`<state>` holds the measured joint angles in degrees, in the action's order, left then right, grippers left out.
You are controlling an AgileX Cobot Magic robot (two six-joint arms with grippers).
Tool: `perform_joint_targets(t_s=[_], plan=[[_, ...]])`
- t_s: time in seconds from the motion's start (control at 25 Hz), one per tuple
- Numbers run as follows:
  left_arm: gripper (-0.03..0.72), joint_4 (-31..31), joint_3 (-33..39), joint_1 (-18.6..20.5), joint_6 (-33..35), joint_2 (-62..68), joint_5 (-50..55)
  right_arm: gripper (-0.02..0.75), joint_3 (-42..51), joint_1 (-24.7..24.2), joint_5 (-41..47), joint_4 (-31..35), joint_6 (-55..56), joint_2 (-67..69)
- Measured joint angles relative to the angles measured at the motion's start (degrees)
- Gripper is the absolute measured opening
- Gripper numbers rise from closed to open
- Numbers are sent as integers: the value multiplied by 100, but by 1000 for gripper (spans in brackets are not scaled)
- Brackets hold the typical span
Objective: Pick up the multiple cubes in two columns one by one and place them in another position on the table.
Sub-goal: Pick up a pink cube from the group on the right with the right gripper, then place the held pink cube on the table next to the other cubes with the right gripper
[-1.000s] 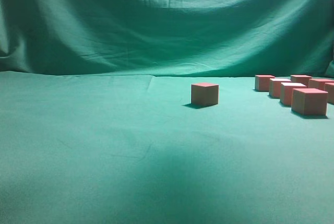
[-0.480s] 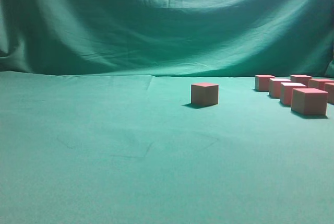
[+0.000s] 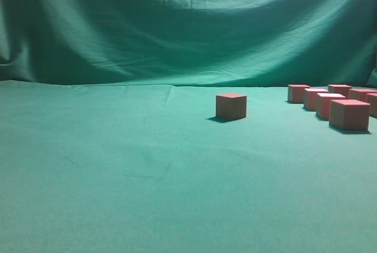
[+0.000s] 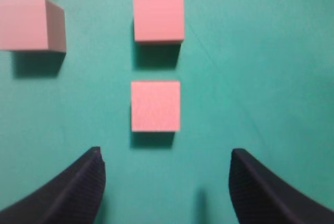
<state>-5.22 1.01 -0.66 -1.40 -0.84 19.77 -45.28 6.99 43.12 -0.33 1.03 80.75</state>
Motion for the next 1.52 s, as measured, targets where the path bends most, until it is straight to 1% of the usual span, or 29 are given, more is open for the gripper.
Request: perform_joint_targets(t_s=[0.48, 0.52, 0.6, 0.68, 0.72, 0.8, 0.92, 1.08, 1.16, 1.24, 1.36, 1.52], plan=[[0, 0, 0, 0, 0, 0, 0, 496, 29, 0, -1167, 0, -172, 1157], [0, 0, 0, 0, 0, 0, 0, 449, 29, 0, -1225, 0, -172, 1221], [0, 0, 0, 0, 0, 0, 0, 391, 29, 0, -1320, 0, -180, 1315], [0, 0, 0, 0, 0, 0, 0, 293, 29, 0, -1331, 0, -180, 1355], [0, 0, 0, 0, 0, 0, 0, 260, 2, 0, -1294, 0, -180, 1355], [0, 0, 0, 0, 0, 0, 0, 262, -130, 0, -1049, 0, -180, 1355], [0, 0, 0, 0, 0, 0, 0, 262, -479, 0, -291, 149, -209, 1355], [0, 0, 0, 0, 0, 0, 0, 262, -1183, 34, 936, 906, -881, 1271], [0, 0, 0, 0, 0, 0, 0, 262, -1610, 211, 1333, 1253, -1177, 1235], [0, 0, 0, 0, 0, 0, 0, 262, -2051, 523, 1579, 1411, -1435, 1220], [0, 0, 0, 0, 0, 0, 0, 262, -2697, 1165, 1580, 1364, -2104, 1231], [0, 0, 0, 0, 0, 0, 0, 262, -3584, 1926, 1580, 1076, -2744, 1601]])
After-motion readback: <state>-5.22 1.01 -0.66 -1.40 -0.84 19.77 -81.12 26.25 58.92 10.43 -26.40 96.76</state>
